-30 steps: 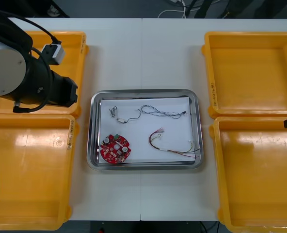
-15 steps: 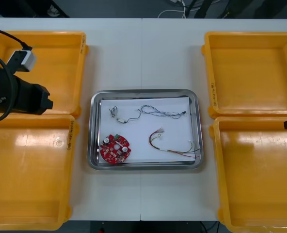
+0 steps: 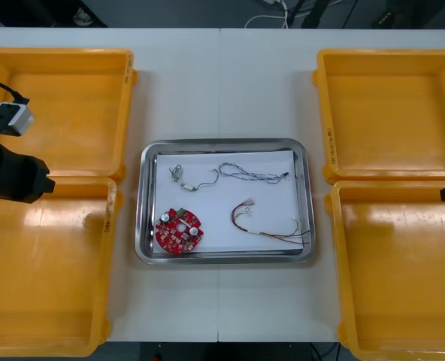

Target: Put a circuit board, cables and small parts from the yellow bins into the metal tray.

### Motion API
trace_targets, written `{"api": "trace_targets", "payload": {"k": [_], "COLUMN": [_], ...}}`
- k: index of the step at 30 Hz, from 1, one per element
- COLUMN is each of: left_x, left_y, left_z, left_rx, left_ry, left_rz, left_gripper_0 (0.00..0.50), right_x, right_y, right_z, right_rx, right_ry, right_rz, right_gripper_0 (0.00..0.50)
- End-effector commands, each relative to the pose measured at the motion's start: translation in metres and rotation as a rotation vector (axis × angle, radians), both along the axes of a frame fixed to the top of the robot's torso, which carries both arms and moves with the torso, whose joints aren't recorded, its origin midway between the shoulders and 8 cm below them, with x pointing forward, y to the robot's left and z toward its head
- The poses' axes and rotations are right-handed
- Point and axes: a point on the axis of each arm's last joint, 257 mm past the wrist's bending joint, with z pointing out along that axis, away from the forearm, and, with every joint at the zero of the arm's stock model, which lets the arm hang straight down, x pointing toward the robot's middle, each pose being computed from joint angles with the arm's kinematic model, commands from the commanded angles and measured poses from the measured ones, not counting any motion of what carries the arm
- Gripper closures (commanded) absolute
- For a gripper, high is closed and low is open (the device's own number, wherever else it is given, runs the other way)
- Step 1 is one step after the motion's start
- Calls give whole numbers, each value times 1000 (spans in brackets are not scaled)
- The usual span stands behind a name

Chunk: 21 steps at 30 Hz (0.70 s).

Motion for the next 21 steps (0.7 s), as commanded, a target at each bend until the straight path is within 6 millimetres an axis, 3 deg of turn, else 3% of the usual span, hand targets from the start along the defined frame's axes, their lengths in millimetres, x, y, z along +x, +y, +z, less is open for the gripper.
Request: {"api": "trace_targets", "payload": {"k": [1,11,21], "left_x": [-15,-33,-26], "left_y": [28,55,72], "left_z": [4,-5,-4], "left_rx": [100,146,50], "left_ry": [8,65,69], "left_rz": [-49,-23,11], "left_gripper_0": [2,2,2], "right_x": [-2,-2,-2], "right_y": [4,4,4], "right_z": [2,2,2], "right_rx": [-4,-4,-4], "right_ry": [-9,-9,-9], "right_rz": [6,6,6], "right_gripper_0": [0,0,0]}}
